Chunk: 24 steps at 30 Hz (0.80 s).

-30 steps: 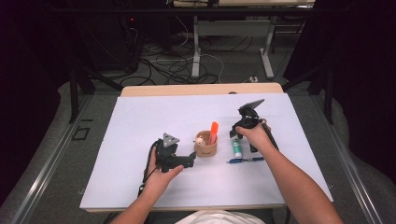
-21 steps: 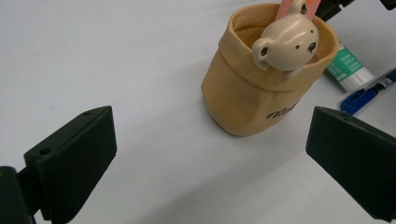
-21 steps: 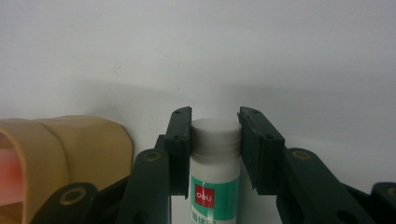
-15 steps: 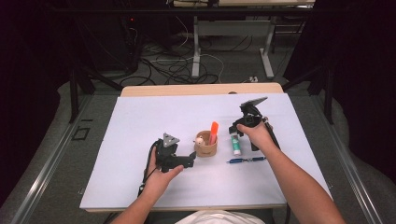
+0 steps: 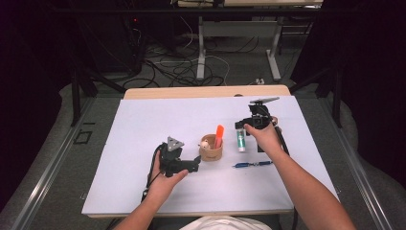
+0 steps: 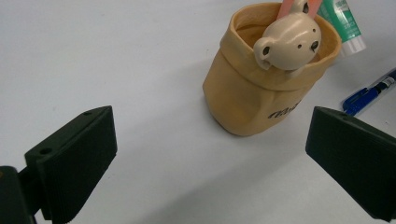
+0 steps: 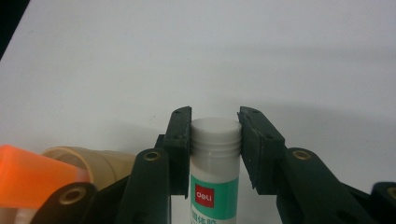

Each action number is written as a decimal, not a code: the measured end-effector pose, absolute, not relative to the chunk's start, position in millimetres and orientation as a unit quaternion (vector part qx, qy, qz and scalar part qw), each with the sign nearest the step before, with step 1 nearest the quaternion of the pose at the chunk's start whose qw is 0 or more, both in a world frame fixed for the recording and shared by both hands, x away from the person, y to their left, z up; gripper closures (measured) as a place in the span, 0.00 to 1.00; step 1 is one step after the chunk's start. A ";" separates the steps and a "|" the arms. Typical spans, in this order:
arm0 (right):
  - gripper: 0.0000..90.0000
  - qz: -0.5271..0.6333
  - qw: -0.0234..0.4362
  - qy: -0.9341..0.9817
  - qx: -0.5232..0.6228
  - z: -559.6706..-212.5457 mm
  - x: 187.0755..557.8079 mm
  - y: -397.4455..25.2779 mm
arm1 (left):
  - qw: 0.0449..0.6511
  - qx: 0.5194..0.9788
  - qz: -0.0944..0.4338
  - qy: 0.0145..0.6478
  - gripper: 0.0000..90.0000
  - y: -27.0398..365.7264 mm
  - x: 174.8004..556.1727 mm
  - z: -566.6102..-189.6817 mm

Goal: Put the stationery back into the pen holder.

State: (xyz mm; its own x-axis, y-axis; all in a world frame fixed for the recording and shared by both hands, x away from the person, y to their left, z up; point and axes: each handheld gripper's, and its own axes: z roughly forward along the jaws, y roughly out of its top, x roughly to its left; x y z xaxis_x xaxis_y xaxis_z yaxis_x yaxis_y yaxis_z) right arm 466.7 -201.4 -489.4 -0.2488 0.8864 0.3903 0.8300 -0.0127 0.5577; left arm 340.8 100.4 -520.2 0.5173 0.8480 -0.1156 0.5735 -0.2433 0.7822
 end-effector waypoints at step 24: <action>0.72 0.460 0.165 0.702 0.518 -453.3 435.7 -185.3 | 0.408 0.771 0.172 0.458 0.04 102.7 341.5 -518.1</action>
State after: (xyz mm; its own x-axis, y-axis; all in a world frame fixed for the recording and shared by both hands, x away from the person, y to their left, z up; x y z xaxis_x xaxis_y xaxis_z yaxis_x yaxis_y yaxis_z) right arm 435.7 -185.3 -453.3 -0.4093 0.8790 0.2446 0.5761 0.0411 0.8164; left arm 341.5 102.7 -518.1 0.5222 0.8458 -0.1090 0.5655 -0.2477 0.7867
